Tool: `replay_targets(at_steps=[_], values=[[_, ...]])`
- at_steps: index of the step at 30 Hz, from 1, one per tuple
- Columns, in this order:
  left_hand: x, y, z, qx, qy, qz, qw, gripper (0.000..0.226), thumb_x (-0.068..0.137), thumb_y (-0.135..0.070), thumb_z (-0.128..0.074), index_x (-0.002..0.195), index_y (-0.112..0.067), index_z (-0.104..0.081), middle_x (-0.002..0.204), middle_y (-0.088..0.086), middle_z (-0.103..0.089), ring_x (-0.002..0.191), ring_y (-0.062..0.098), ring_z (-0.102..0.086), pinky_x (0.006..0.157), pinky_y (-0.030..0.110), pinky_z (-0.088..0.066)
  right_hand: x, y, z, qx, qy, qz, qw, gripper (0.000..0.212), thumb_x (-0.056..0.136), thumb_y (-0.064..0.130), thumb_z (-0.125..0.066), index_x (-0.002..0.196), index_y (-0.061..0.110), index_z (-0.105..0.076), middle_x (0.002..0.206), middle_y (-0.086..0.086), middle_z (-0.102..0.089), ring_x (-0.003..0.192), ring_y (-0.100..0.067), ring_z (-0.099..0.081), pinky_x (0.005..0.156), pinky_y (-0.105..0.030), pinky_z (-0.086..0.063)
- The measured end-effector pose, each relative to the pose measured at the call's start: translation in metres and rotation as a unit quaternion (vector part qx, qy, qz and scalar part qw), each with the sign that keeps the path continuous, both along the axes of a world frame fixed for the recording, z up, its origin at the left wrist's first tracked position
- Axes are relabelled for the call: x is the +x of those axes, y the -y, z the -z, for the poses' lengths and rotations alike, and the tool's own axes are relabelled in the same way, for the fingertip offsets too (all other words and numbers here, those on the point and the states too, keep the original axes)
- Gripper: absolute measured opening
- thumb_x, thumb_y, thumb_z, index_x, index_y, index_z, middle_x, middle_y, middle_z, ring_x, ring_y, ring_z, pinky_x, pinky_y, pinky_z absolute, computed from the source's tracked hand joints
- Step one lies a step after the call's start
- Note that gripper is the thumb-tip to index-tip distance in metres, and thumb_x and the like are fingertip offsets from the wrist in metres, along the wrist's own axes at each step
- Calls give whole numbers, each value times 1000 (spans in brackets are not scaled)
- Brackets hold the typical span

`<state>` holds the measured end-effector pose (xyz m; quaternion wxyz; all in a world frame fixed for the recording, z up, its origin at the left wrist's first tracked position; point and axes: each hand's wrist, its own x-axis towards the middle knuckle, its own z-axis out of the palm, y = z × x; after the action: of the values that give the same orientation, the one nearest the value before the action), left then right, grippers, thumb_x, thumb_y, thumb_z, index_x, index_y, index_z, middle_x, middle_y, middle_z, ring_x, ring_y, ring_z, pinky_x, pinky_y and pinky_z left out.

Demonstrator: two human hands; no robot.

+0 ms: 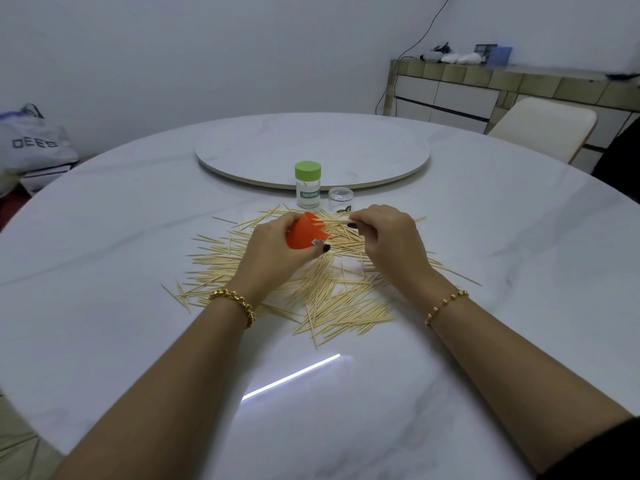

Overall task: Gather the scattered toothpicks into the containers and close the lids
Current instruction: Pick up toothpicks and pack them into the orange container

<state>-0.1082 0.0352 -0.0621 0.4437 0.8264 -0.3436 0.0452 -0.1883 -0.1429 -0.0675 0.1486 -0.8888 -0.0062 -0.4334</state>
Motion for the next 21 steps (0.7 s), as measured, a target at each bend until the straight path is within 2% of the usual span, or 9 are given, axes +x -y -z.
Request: replay_targets(at_steps=[3, 5, 7, 11, 17, 21], values=[[1, -1, 0, -3, -4, -1, 1000, 63, 75, -42, -76, 129, -18, -55, 119, -2, -62, 107, 14, -56, 84, 23, -51, 1, -3, 0, -43, 1, 6, 999, 14, 81, -3, -61, 88, 4, -71, 75, -8, -66, 72, -28, -59, 57, -39, -51], [0, 0, 0, -1, 0, 1, 1000, 61, 76, -41, -76, 128, -18, -56, 118, -3, -62, 104, 12, -55, 78, 15, -46, 2, -4, -1, -58, -1, 13, 998, 17, 78, -8, -64, 89, 3, -70, 76, -8, -65, 75, -28, -58, 55, -39, -52], [-1, 1, -1, 1, 2, 2, 1000, 61, 75, -41, -77, 127, -18, -56, 115, -5, -61, 102, 10, -55, 74, 9, -41, 3, -6, -1, -76, -7, 22, 997, 24, 74, -13, -65, 92, 3, -70, 79, -8, -65, 78, -27, -58, 56, -39, -52], [-3, 2, 0, 5, 3, 11, 1000, 62, 72, -44, -78, 125, -21, -57, 113, -8, -61, 100, 8, -54, 72, 8, -40, 5, -11, -3, -111, -27, 20, 993, 46, 62, -24, -58, 98, 2, -68, 83, -8, -65, 84, -26, -56, 58, -33, -52], [-5, 3, 0, 4, 6, 19, 1000, 59, 72, -41, -79, 123, -21, -58, 110, -9, -62, 98, 7, -55, 71, 5, -39, 5, -17, -1, -109, -31, 14, 993, 52, 62, -22, -59, 107, 2, -64, 83, -8, -68, 87, -24, -54, 59, -30, -49], [-6, 4, 0, 1, 3, 25, 1000, 58, 72, -42, -78, 123, -21, -58, 110, -9, -62, 99, 7, -56, 70, 5, -39, 5, -17, -1, -63, -20, -7, 998, 40, 72, -12, -60, 110, 2, -64, 83, -8, -70, 84, -24, -55, 61, -36, -53]])
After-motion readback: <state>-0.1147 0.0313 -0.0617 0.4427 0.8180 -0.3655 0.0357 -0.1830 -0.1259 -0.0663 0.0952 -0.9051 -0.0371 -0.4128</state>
